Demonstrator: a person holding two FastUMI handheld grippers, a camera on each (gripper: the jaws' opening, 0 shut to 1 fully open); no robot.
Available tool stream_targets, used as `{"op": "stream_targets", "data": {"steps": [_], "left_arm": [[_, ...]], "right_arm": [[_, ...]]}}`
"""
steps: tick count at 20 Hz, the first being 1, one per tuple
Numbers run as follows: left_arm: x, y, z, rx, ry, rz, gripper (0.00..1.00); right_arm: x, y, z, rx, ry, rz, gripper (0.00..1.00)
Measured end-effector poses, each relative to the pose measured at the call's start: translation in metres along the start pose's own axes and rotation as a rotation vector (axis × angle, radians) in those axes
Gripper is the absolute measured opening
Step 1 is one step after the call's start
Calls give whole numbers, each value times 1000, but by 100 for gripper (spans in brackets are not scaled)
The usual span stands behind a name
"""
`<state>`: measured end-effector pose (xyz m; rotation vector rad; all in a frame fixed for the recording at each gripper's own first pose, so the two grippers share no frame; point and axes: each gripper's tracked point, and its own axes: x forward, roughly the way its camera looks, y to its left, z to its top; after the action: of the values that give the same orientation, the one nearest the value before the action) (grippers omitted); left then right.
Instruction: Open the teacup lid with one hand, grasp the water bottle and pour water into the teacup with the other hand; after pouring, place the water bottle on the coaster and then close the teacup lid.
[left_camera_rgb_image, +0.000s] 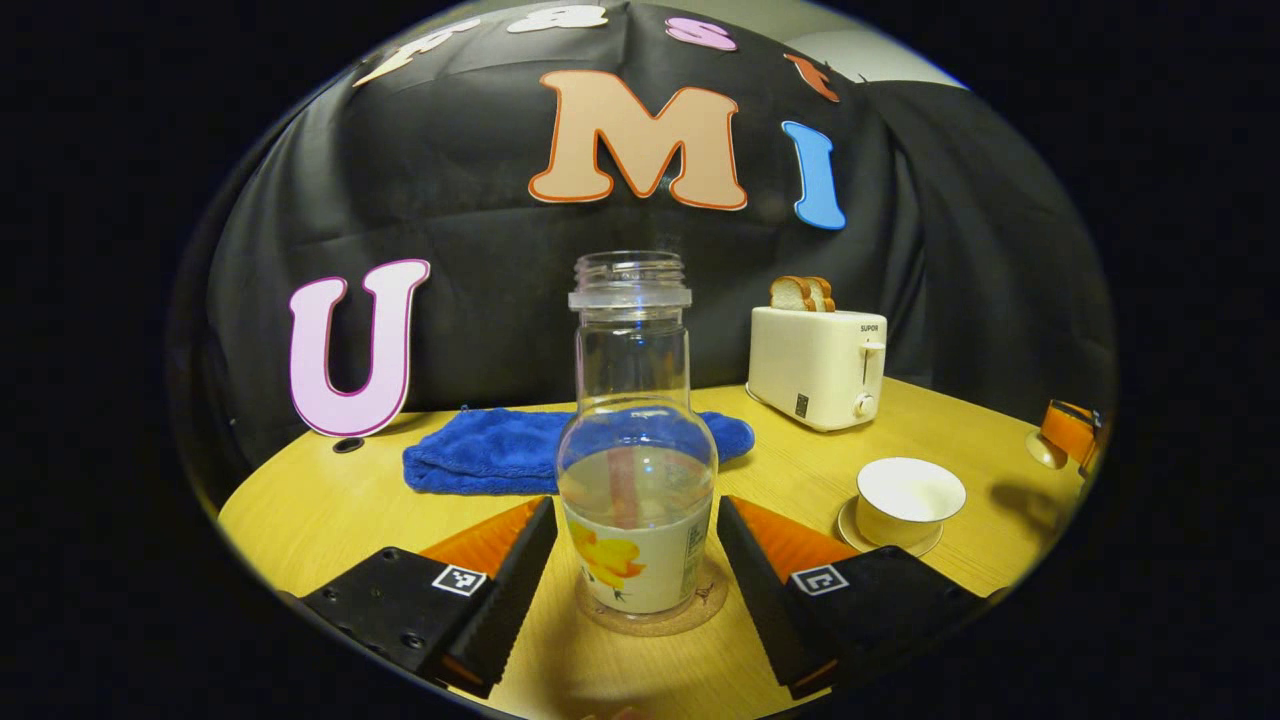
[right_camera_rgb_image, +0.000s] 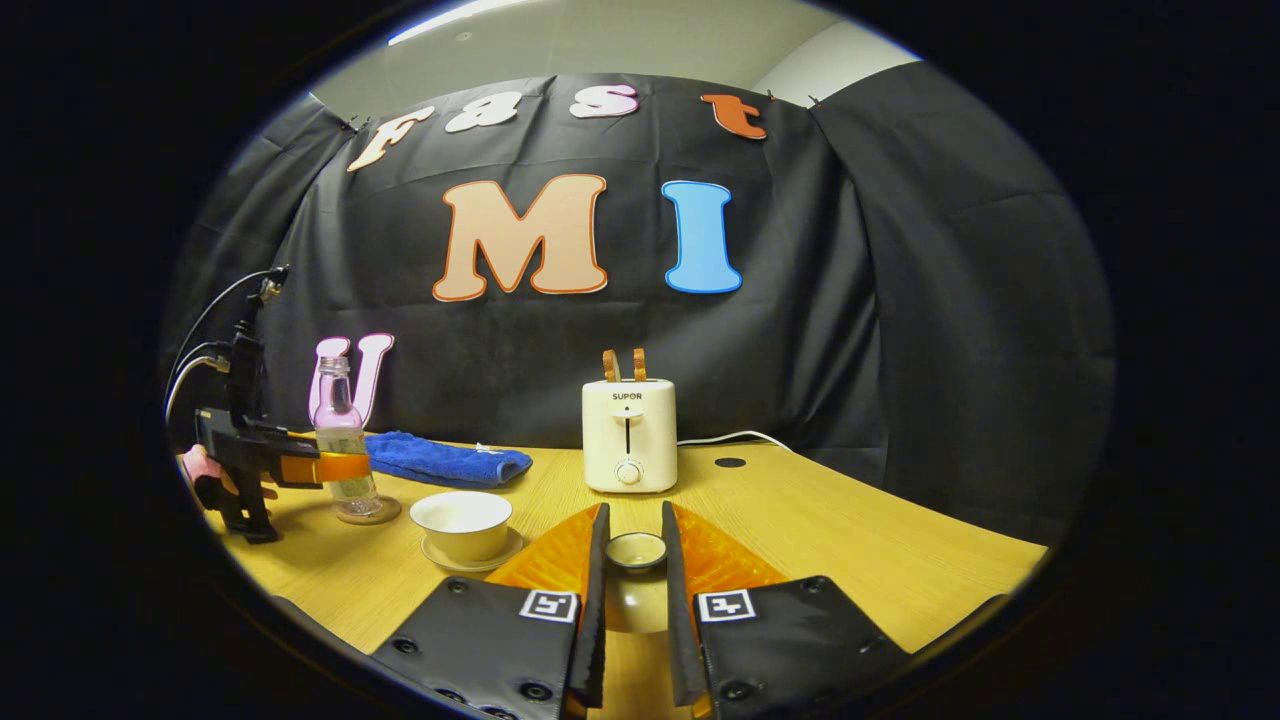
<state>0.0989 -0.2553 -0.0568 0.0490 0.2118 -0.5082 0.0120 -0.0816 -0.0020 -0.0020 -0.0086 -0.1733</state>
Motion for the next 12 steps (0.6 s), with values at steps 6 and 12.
{"op": "stream_targets", "data": {"steps": [6,12], "left_arm": [[-7,-1,0,-27,-18,8,94],[-22,4,-5,-20,-5,23,94]], "right_arm": [[0,3,0,0,0,12,31],[0,10,0,1,3,48,29]]}}
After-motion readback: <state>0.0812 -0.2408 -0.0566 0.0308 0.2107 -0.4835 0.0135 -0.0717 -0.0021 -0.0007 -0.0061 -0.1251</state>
